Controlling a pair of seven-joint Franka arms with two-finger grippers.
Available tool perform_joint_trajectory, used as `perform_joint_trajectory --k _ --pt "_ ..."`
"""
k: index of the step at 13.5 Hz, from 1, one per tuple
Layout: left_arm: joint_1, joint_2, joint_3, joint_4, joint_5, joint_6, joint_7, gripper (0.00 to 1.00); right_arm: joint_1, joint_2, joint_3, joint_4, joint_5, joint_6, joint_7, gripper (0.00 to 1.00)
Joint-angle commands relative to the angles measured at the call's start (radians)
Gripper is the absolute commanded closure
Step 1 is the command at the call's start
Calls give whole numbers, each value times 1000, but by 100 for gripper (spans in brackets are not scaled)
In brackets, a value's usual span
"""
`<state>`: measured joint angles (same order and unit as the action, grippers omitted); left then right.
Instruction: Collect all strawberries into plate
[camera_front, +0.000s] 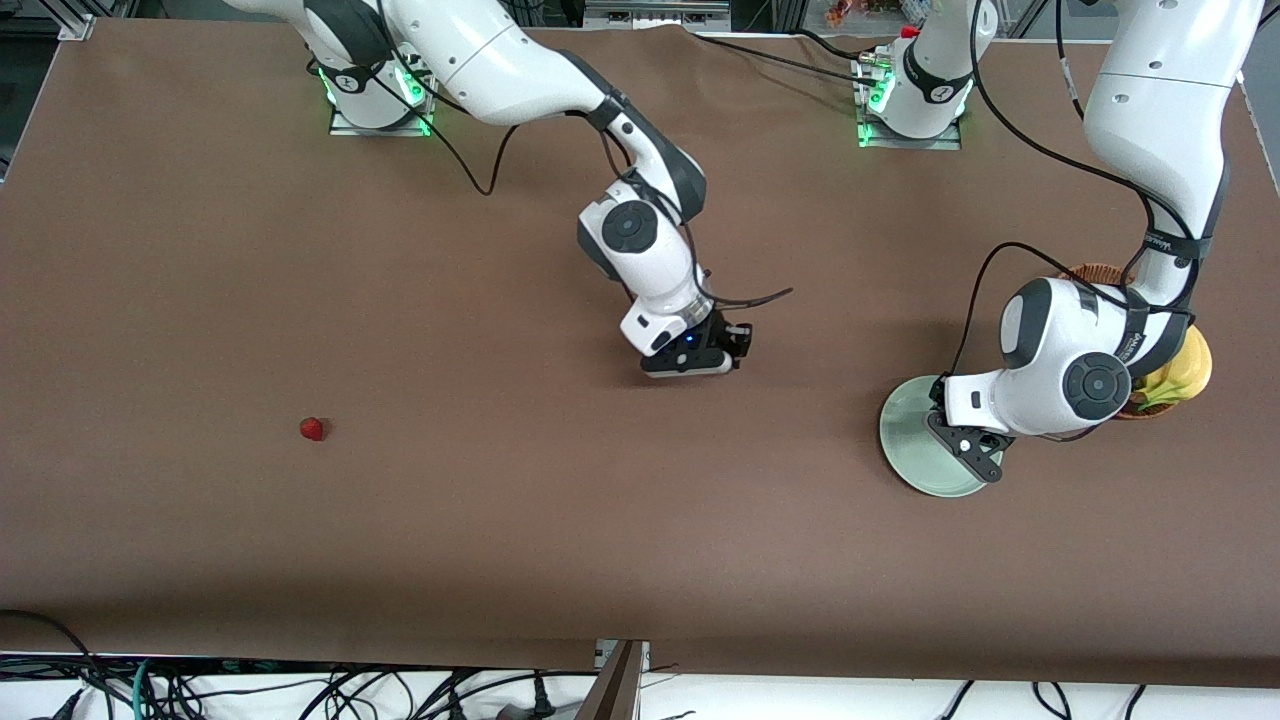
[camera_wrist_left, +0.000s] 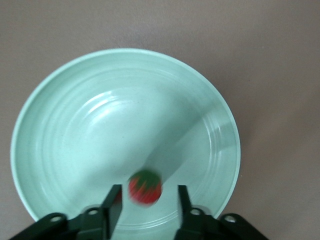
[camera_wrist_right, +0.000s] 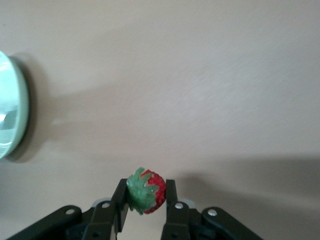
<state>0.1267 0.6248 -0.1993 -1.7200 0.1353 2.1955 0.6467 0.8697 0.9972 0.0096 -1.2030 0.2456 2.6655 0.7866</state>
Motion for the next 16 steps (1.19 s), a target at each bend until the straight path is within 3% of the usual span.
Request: perform_joint_trajectory --k 1,2,3,4,6,9,12,14,16 --pt "13 -17 -8 0 20 -16 11 0 23 54 -7 52 17 63 45 100" --pt "13 -23 -9 2 20 -19 10 0 26 55 -7 52 17 70 49 78" --pt "13 -34 -9 2 20 -19 5 0 26 54 -8 52 15 70 46 46" --pt "13 -48 -11 3 11 -31 2 0 26 51 -11 52 12 68 36 0" --pt "10 -71 -22 7 6 -66 -7 0 2 26 -17 52 12 16 22 0" --pt "5 -95 -67 10 -51 -121 -112 0 -138 -64 0 88 20 -274 -129 0" --pt "-2 -102 -175 10 -83 -142 -316 0 -292 -150 29 86 26 -511 -318 0" --pt "-39 -88 -225 8 -83 -123 -476 0 -374 -196 18 85 26 -657 -471 0" --pt "-129 -44 -226 -4 -83 13 -554 0 -481 -206 18 85 26 -807 -631 0"
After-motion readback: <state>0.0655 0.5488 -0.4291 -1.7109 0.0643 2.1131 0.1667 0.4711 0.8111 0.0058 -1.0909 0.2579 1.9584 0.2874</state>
